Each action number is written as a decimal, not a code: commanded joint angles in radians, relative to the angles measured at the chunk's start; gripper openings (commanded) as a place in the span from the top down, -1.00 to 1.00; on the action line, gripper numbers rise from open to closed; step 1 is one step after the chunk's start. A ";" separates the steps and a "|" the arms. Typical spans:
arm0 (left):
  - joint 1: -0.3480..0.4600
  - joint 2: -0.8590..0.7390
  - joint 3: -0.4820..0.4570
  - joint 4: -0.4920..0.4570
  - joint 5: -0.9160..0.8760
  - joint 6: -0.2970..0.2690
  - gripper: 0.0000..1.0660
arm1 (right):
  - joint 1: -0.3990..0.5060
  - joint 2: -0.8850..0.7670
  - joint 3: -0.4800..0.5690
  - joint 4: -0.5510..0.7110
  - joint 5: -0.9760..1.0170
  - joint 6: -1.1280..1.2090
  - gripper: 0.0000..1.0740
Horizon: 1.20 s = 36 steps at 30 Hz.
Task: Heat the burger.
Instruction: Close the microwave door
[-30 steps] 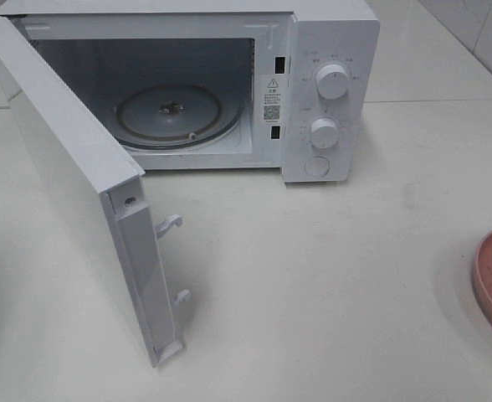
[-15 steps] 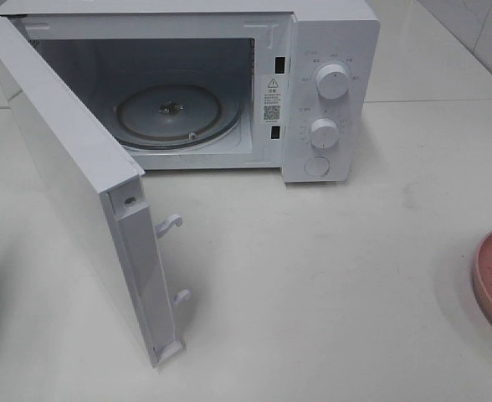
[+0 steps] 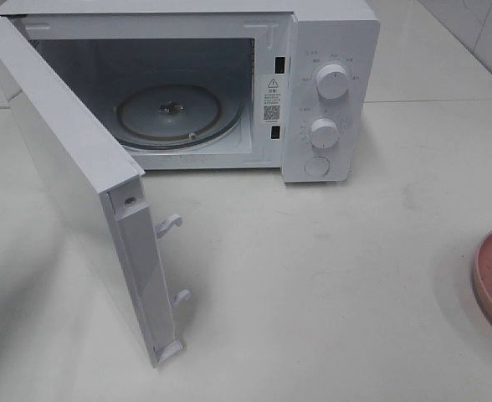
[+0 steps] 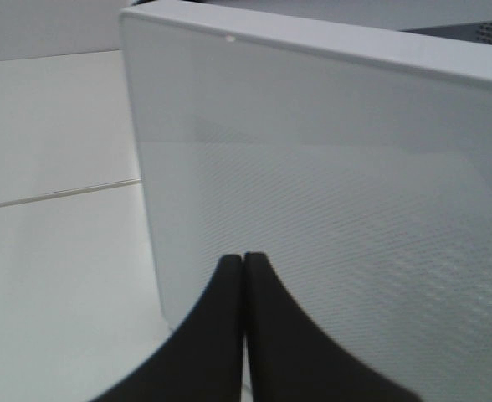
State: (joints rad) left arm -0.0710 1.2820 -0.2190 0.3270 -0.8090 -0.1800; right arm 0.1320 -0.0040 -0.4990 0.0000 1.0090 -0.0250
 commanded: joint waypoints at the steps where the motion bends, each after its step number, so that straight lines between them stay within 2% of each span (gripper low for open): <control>1: -0.065 0.045 -0.029 -0.013 -0.029 0.025 1.00 | -0.004 -0.027 0.002 0.000 -0.013 -0.008 -0.40; 2: -0.100 0.070 -0.037 -0.033 -0.038 0.031 1.00 | -0.004 -0.027 0.002 0.000 -0.013 -0.008 -0.40; 6: -0.140 0.099 -0.042 -0.061 -0.070 0.043 1.00 | -0.004 -0.027 0.002 0.000 -0.013 -0.008 -0.40; 8: -0.191 0.123 -0.045 -0.114 -0.099 0.049 1.00 | -0.004 -0.027 0.002 0.000 -0.013 -0.008 -0.40; 15: -0.284 0.173 -0.078 -0.204 -0.104 0.076 1.00 | -0.004 -0.027 0.002 0.000 -0.013 -0.008 -0.40; 16: -0.324 0.189 -0.092 -0.251 -0.104 0.100 1.00 | -0.004 -0.027 0.002 0.000 -0.013 -0.008 -0.40; 18: -0.341 0.197 -0.102 -0.276 -0.104 0.117 1.00 | -0.004 -0.027 0.002 0.000 -0.013 -0.008 -0.40; 19: -0.385 0.218 -0.123 -0.327 -0.104 0.152 1.00 | -0.004 -0.027 0.002 0.000 -0.013 -0.008 -0.40; 20: -0.385 0.218 -0.123 -0.327 -0.104 0.152 1.00 | -0.004 -0.027 0.002 0.000 -0.013 -0.008 -0.40; 22: -0.441 0.254 -0.157 -0.409 -0.104 0.189 1.00 | -0.004 -0.027 0.002 0.000 -0.013 -0.008 -0.40; 23: -0.441 0.254 -0.157 -0.409 -0.104 0.189 1.00 | -0.004 -0.027 0.002 0.000 -0.013 -0.008 -0.40; 24: -0.480 0.280 -0.184 -0.464 -0.104 0.213 1.00 | -0.004 -0.027 0.002 0.000 -0.013 -0.008 -0.40; 26: -0.498 0.291 -0.196 -0.487 -0.104 0.226 1.00 | -0.004 -0.027 0.002 0.000 -0.013 -0.008 -0.40; 27: -0.533 0.318 -0.230 -0.540 -0.104 0.244 1.00 | -0.004 -0.027 0.002 0.000 -0.013 -0.008 -0.40; 36: -0.628 0.427 -0.363 -0.710 -0.102 0.321 1.00 | -0.004 -0.027 0.002 0.000 -0.013 -0.008 -0.40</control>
State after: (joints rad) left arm -0.6920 1.7100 -0.5710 -0.3580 -0.8980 0.1310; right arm 0.1320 -0.0040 -0.4990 0.0000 1.0090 -0.0250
